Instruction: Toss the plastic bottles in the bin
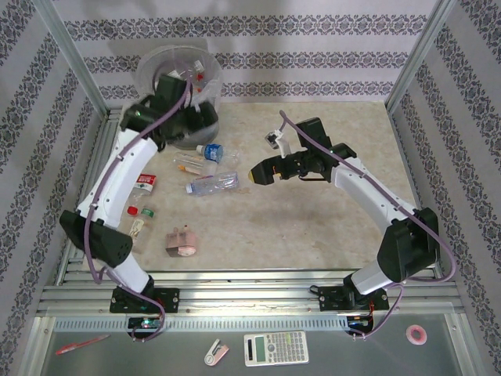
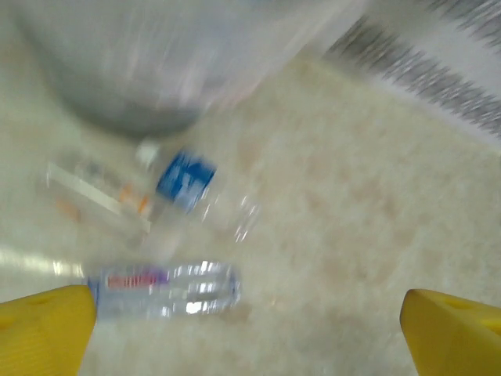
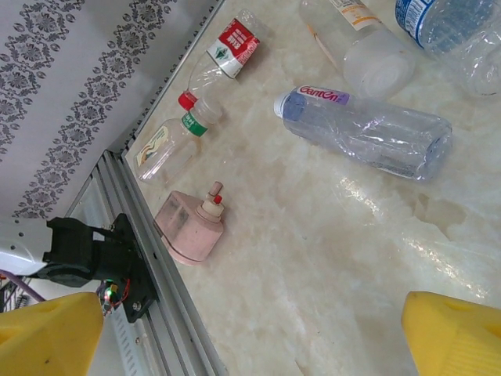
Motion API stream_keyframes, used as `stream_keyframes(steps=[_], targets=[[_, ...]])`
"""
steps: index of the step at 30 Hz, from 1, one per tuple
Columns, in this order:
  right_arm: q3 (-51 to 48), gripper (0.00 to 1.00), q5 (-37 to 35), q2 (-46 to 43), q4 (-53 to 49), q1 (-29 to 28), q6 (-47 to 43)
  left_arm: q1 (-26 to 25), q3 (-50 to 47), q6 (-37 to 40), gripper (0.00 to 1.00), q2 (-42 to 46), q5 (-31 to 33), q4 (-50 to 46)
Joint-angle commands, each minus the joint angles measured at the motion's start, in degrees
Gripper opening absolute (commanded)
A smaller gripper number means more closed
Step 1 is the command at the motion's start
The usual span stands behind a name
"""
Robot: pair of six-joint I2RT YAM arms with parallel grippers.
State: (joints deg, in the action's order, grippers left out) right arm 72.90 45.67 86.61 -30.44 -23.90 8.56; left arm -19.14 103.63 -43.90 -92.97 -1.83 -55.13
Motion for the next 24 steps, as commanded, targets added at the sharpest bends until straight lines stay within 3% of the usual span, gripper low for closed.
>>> stream_keyframes(steps=[1, 6, 10, 17, 24], targets=[[-1.6, 0.98, -0.1, -2.6, -0.5, -0.8, -1.8, -0.5, -13.6, -15.7, 1.00, 8.7, -4.4, 9.4], [-3.0, 0.98, -0.1, -3.9, -0.5, -0.9, -1.8, -0.5, -32.7, -28.7, 1.00, 13.6, -7.6, 21.3], [-2.9, 0.98, 0.0, -4.1, -1.1, -0.7, -2.1, -0.5, -40.4, -34.5, 1.00, 14.1, -7.0, 26.8], [-3.7, 0.98, -0.2, -4.9, -1.1, -0.8, -2.1, -0.5, -45.3, -39.7, 0.99, 11.0, -7.0, 33.3], [-5.5, 0.98, -1.2, -6.6, -1.4, -0.7, -2.3, -0.7, -45.6, -41.1, 0.98, 7.4, -6.8, 33.8]])
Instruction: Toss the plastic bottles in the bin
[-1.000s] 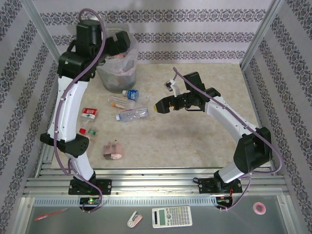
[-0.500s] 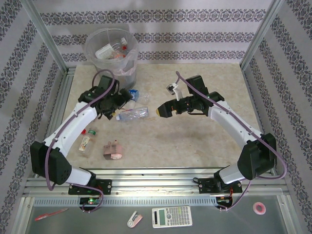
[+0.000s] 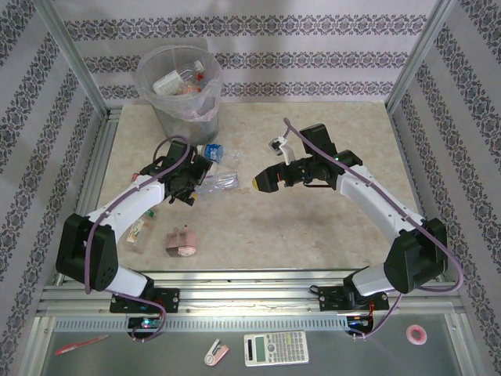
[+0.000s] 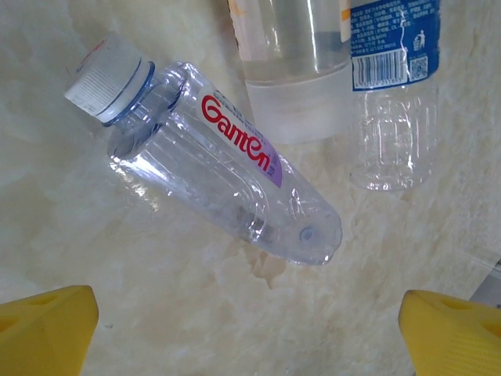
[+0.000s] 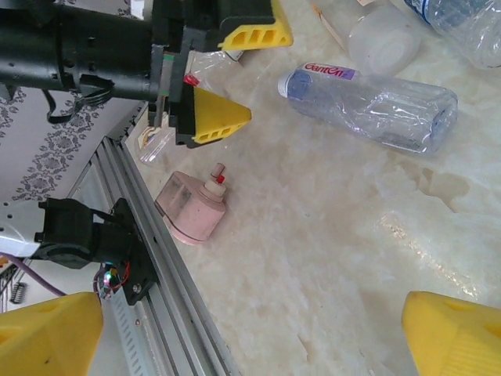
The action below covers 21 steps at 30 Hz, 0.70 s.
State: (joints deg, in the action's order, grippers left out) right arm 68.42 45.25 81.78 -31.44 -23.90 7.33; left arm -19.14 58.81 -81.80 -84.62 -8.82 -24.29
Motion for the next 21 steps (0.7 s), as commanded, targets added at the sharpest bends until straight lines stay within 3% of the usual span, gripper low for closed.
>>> stream_keyframes(steps=[1, 21], targets=[[-1.0, 0.98, -1.1, -1.9, -0.6, -0.7, -1.1, -0.7, -0.9, -3.6, 0.98, -1.3, 0.3, 2.9], [-1.4, 0.98, -2.0, -2.3, -1.8, -0.7, -2.2, -1.1, 1.7, -3.9, 0.97, -13.5, 6.0, 6.2]])
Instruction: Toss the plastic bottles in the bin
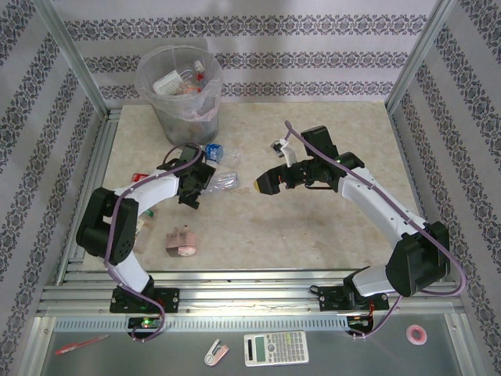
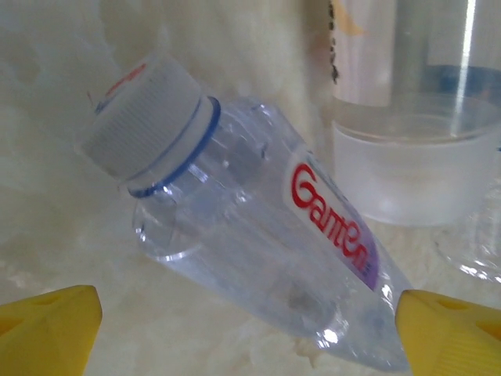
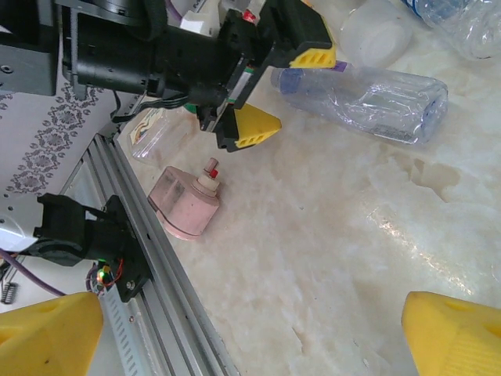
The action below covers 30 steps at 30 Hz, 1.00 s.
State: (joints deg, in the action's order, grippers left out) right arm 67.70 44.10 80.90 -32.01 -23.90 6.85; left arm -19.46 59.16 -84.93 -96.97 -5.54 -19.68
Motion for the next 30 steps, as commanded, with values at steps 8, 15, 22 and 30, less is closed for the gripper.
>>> stream_keyframes(steps=[8, 15, 22, 30], targets=[[-1.5, 0.98, -1.4, -1.7, -1.7, -0.6, -2.4, -0.8, 7.6, 6.2, 0.98, -7.9, 0.3, -5.1], [-0.3, 0.98, -1.0, -0.4, -2.2, -0.2, -2.8, -0.7, 9.1, 12.3, 0.91, -9.9, -1.8, -9.7], [0.4, 0.98, 0.0, 0.4, -2.6, -0.1, -3.1, -0.3, 5.7, 15.1, 0.90, -8.6, -4.3, -8.9], [1.4, 0.98, 1.4, 1.6, -1.6, 0.0, -1.9, -0.1, 6.0, 21.2, 0.90, -7.7, -3.6, -13.6]])
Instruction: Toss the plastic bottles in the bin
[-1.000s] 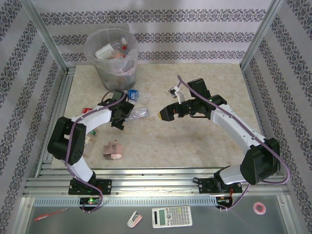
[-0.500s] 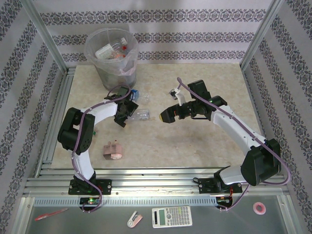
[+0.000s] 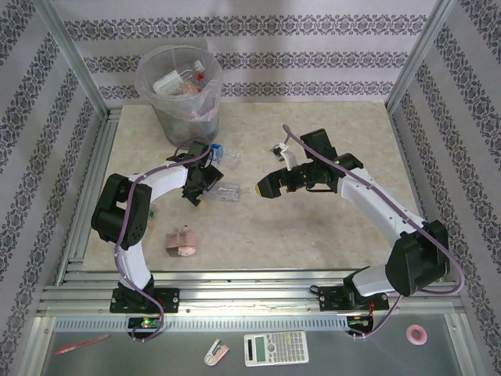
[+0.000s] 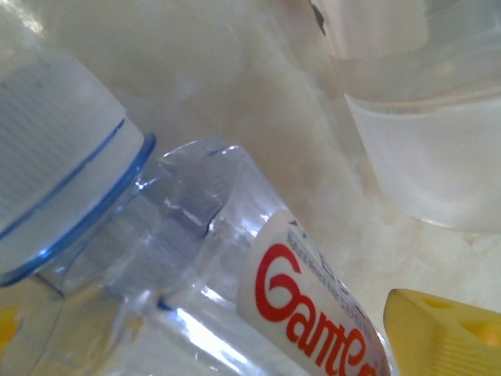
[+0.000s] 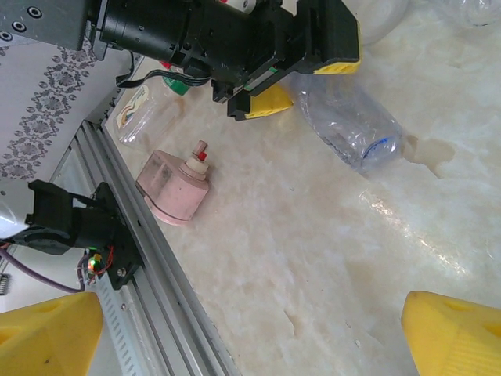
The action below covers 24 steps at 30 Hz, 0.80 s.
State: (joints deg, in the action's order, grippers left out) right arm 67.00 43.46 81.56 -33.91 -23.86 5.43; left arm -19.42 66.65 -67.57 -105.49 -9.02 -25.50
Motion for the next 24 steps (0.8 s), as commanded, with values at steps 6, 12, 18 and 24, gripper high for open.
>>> stream_keyframes(steps=[6, 12, 18, 24], targets=[[2.3, 0.98, 2.0, 1.2, 0.2, 0.0, -0.5, 0.0, -3.2, 5.2, 0.84, 0.8, -1.5, -7.0], [2.0, 0.98, 1.6, 0.9, 0.4, 0.0, 0.0, -0.1, -2.2, 8.8, 0.72, 2.3, -0.8, -9.7], [1.9, 0.98, 1.2, 0.9, 0.7, 0.0, 0.3, 0.0, -1.9, 10.2, 0.55, 4.9, 0.8, -11.5], [2.7, 0.98, 1.4, 1.6, 0.4, 0.0, 0.4, -0.5, -1.1, 13.1, 0.45, 10.7, 3.5, -13.4]])
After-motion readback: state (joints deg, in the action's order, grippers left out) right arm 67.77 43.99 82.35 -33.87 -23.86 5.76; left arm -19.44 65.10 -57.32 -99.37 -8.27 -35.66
